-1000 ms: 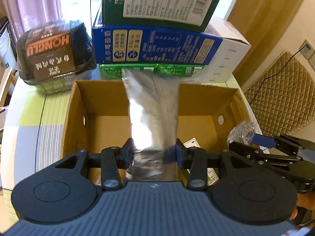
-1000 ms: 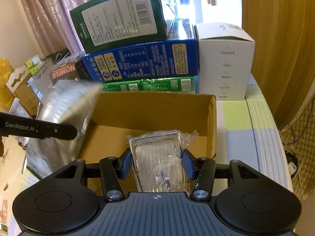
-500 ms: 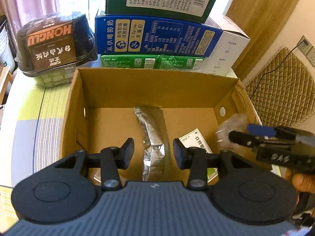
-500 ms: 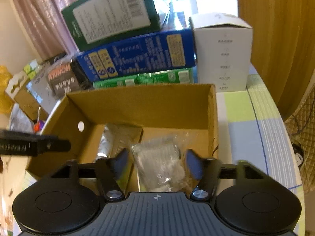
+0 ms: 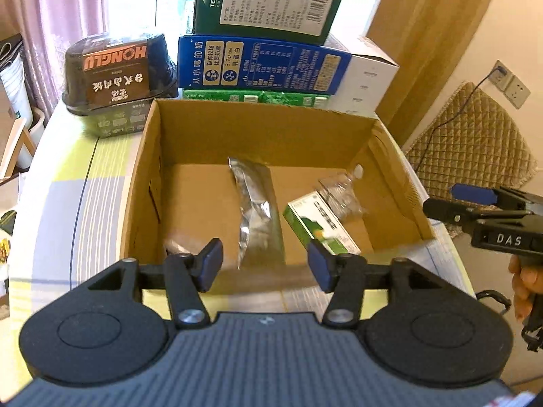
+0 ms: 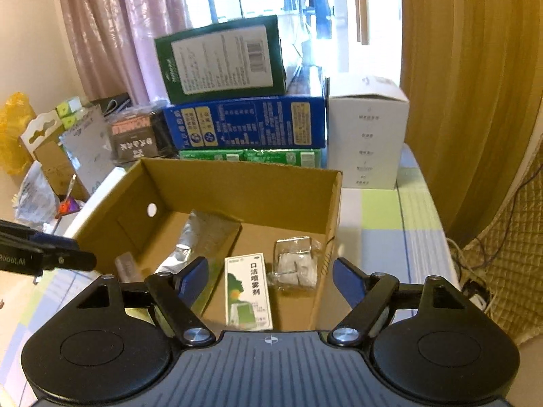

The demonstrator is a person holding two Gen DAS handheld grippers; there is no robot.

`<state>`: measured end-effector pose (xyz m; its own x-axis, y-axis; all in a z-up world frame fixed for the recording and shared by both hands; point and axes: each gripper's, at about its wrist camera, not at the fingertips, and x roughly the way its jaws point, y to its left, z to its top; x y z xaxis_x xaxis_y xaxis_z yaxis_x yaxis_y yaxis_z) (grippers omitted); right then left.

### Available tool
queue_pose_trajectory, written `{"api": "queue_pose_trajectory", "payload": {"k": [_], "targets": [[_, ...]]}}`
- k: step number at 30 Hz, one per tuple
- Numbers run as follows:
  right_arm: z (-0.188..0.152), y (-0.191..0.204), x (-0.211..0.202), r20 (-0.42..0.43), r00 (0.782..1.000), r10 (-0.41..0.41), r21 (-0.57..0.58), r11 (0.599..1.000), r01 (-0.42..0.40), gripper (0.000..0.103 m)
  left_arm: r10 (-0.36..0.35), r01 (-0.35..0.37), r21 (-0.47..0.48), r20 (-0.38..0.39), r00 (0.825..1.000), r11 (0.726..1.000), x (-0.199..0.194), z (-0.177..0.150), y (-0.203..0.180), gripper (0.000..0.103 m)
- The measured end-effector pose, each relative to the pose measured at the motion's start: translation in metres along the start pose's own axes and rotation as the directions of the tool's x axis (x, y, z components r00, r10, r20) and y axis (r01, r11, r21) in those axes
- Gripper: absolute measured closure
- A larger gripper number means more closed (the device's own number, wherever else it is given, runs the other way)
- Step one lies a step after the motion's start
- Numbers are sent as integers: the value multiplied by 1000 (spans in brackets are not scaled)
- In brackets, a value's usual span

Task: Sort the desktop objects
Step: 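Withdraw both open tools from the cardboard box back over the table, then grasp the white Mecobalamin tablet box with left gripper while right tool approaches the red candy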

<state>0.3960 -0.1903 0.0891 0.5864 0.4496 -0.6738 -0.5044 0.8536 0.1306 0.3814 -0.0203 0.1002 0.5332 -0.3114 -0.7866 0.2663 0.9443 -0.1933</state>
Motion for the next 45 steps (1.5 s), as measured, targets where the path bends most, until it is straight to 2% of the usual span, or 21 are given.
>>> {"api": "queue_pose_trajectory", "payload": {"k": [4, 7, 9, 10, 15, 18, 22, 26, 31, 37, 41, 45], "targets": [[-23, 10, -29, 3, 1000, 25, 1, 1000, -25, 20, -20, 20, -41, 13, 1000, 999, -21, -24, -3, 45], [-50, 19, -44, -13, 1000, 28, -36, 999, -28, 19, -22, 23, -57, 19, 1000, 998, -35, -48, -8, 36], [-69, 24, -53, -30, 999, 30, -64, 997, -32, 19, -20, 21, -61, 22, 1000, 998, -44, -64, -12, 23], [-79, 26, -57, -40, 999, 35, -78, 996, -38, 18, -16, 17, -54, 25, 1000, 998, -49, -74, -14, 19], [-129, 35, -74, -89, 994, 57, -167, 983, -72, 18, 26, -24, -46, 34, 999, 999, -69, -123, -22, 9], [-160, 38, -82, -120, 991, 57, -222, 972, -83, 17, 77, -77, -36, 26, 997, 996, -76, -154, -25, 6], [-198, 37, -89, -162, 985, 52, -260, 961, -93, 17, 92, -92, -46, -2, 996, 995, -79, -190, -25, 5], [-224, 32, -95, -187, 982, 31, -308, 947, -88, 17, 145, -143, 34, -35, 989, 989, -75, -220, -36, 4], [-238, 23, -99, -202, 979, 21, -325, 942, -87, 16, 153, -149, 64, -67, 986, 987, -65, -241, -41, 4], [-237, 24, -96, -211, 977, 24, -392, 914, -107, 16, 144, -138, 68, -92, 985, 988, -49, -245, -44, 4], [-227, 29, -87, -219, 975, 36, -466, 874, -137, 16, 146, -139, 71, -106, 984, 988, -39, -241, -43, 4], [-217, 33, -72, -246, 967, 61, -551, 812, -192, 16, 153, -145, 76, -116, 981, 987, -29, -236, -42, 4]]}}
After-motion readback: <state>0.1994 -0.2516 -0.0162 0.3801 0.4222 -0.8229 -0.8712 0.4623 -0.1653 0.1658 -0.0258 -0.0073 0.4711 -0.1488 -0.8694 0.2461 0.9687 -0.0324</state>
